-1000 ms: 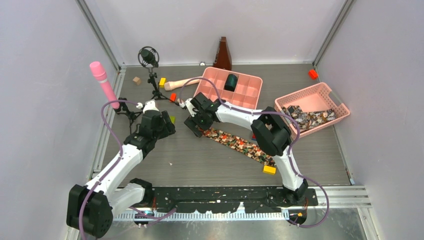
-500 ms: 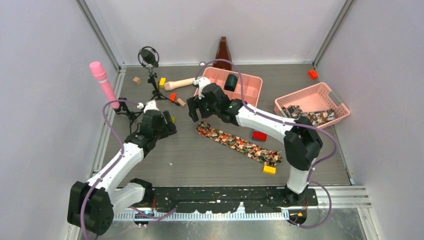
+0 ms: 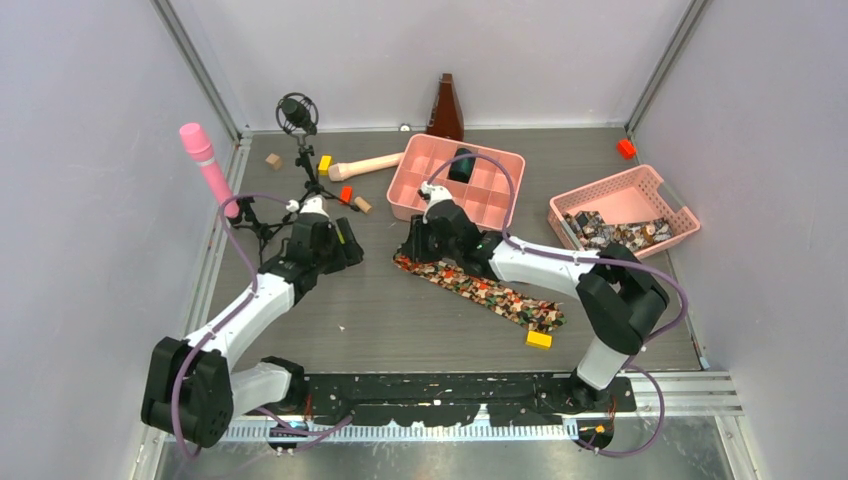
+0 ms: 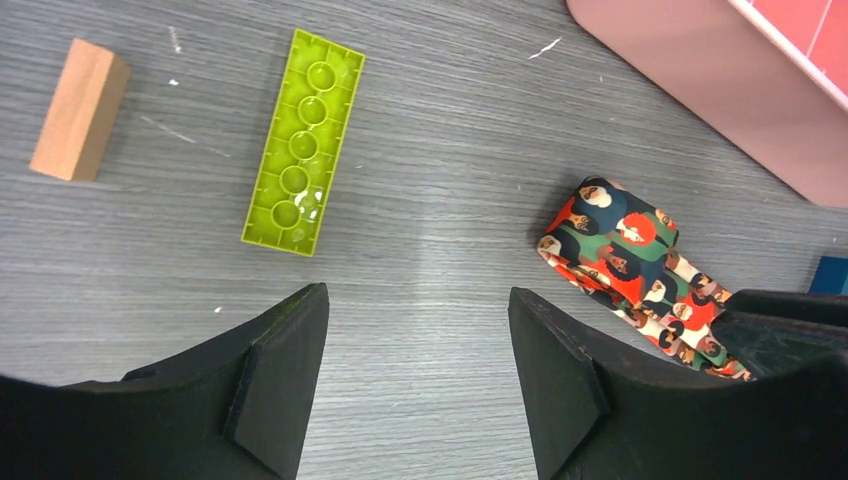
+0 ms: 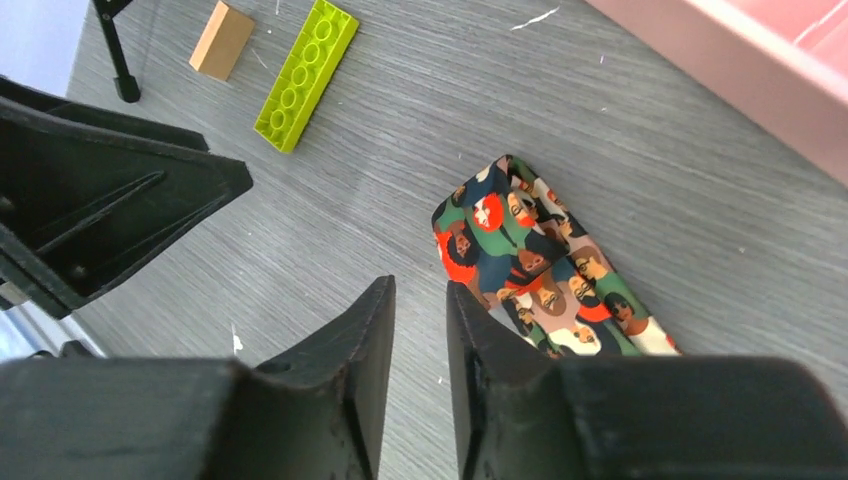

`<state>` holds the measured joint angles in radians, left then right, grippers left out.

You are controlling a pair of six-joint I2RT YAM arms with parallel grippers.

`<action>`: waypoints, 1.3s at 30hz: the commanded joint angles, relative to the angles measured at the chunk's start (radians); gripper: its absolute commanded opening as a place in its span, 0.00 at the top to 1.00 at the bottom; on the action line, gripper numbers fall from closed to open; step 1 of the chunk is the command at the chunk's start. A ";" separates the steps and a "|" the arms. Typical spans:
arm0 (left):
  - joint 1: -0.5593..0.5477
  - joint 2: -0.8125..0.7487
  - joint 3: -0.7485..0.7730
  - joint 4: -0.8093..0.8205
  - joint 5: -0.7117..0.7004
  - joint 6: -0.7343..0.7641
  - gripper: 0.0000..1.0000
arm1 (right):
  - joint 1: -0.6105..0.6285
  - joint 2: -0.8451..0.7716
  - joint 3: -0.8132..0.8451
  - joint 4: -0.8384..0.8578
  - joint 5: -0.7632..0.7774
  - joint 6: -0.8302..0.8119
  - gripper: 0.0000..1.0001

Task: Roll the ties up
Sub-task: Roll the tie at the center of the board.

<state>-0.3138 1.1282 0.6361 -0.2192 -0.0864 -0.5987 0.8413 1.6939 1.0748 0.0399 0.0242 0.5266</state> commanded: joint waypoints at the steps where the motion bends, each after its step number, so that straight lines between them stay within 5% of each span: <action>1: 0.005 0.030 0.049 0.082 0.051 -0.005 0.31 | -0.002 -0.075 -0.034 0.141 -0.008 0.068 0.72; 4: 0.005 0.046 0.055 0.096 0.064 -0.008 0.31 | -0.001 -0.089 -0.070 0.183 -0.041 0.077 0.81; 15: 0.005 0.074 0.056 0.122 0.081 -0.004 0.31 | -0.002 -0.126 -0.093 0.189 0.008 0.031 0.83; 22: 0.004 0.139 0.070 0.202 0.238 0.019 0.37 | -0.002 -0.036 -0.010 0.175 -0.078 0.059 0.99; 39: 0.002 0.291 0.088 0.327 0.313 -0.042 0.41 | -0.022 0.107 0.023 0.120 0.051 0.165 1.00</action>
<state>-0.3138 1.4055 0.6880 0.0380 0.1940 -0.6254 0.8272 1.7935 1.0626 0.1581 0.0139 0.6628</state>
